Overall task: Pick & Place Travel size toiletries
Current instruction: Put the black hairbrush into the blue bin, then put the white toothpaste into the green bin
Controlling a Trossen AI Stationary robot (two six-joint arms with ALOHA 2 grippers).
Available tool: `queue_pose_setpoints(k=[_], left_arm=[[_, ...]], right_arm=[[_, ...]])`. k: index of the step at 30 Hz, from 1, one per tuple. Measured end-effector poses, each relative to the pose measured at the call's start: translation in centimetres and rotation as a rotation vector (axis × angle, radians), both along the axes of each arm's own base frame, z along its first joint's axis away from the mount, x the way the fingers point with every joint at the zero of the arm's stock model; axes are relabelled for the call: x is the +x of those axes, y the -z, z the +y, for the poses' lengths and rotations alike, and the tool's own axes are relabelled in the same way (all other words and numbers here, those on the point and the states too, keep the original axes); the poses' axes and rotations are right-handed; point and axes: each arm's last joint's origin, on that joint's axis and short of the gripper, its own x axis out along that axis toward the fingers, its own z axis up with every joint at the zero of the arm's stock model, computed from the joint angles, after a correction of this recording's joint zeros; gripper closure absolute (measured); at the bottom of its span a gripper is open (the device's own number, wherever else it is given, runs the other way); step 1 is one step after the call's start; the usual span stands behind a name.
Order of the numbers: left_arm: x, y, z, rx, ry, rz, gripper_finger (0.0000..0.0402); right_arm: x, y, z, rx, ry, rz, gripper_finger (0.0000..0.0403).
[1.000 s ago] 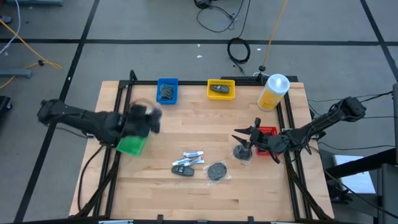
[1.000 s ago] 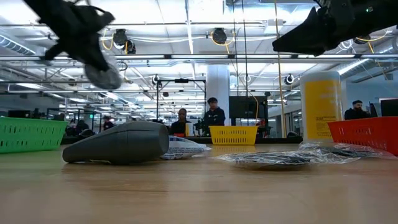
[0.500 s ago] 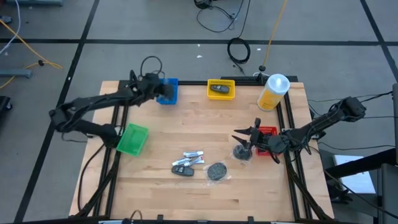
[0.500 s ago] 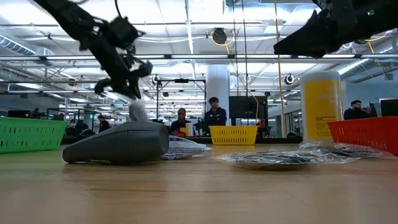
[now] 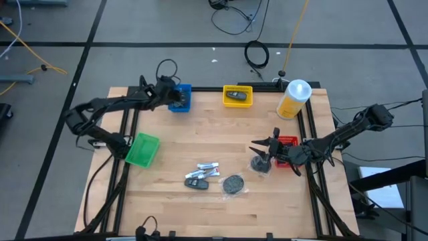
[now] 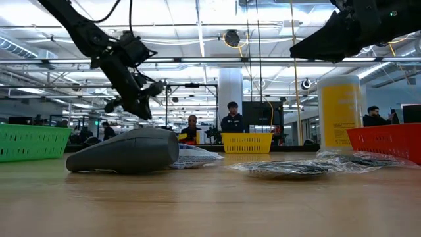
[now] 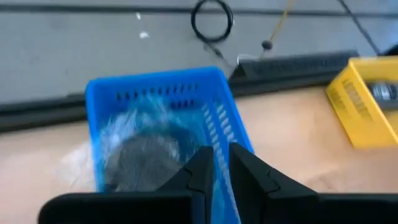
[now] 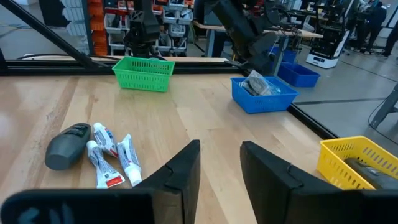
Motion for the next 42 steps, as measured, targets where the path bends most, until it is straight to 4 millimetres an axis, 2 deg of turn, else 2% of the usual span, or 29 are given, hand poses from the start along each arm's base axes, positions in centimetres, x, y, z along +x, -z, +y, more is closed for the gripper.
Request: queue_pose_setpoints(k=[2,6,18,22,26,30,34,37,42], left_arm=[[-0.5,-0.1,-0.1,-0.018,-0.016,0.031,0.0363],[-1.2,0.9,-0.5,-0.078,-0.024,0.146,0.0393],[0.9,4.9,0.6,-0.101,0.042,0.180,0.0396],[1.1,4.2,0.7,-0.102,0.113,0.101,0.0388],[1.2,1.2,-0.2,-0.070,0.224,-0.038,0.0393],[1.6,-2.2,-3.0,0.004,0.387,-0.121,0.0399],[2.7,-4.5,-7.8,0.099,0.588,-0.138,0.0393],[3.8,-4.9,-12.0,0.159,0.716,-0.142,0.0399],[5.2,-4.3,-18.8,0.277,0.883,-0.141,0.0391]], right_arm=[[0.0,0.0,0.0,0.000,0.000,0.000,0.0298],[0.0,0.0,0.0,0.000,0.000,0.000,0.0298],[0.0,0.0,0.0,0.015,0.002,-0.008,0.0298],[0.0,0.0,0.0,0.015,0.002,-0.008,0.0298],[0.0,0.0,0.0,0.012,0.002,-0.001,0.0298],[0.2,0.4,0.1,0.007,0.003,0.015,0.0298],[0.9,1.1,0.2,0.010,-0.013,0.027,0.0298],[1.9,2.0,0.4,0.031,-0.112,0.050,0.0298],[3.5,3.9,1.1,0.108,-0.345,0.090,0.0298]])
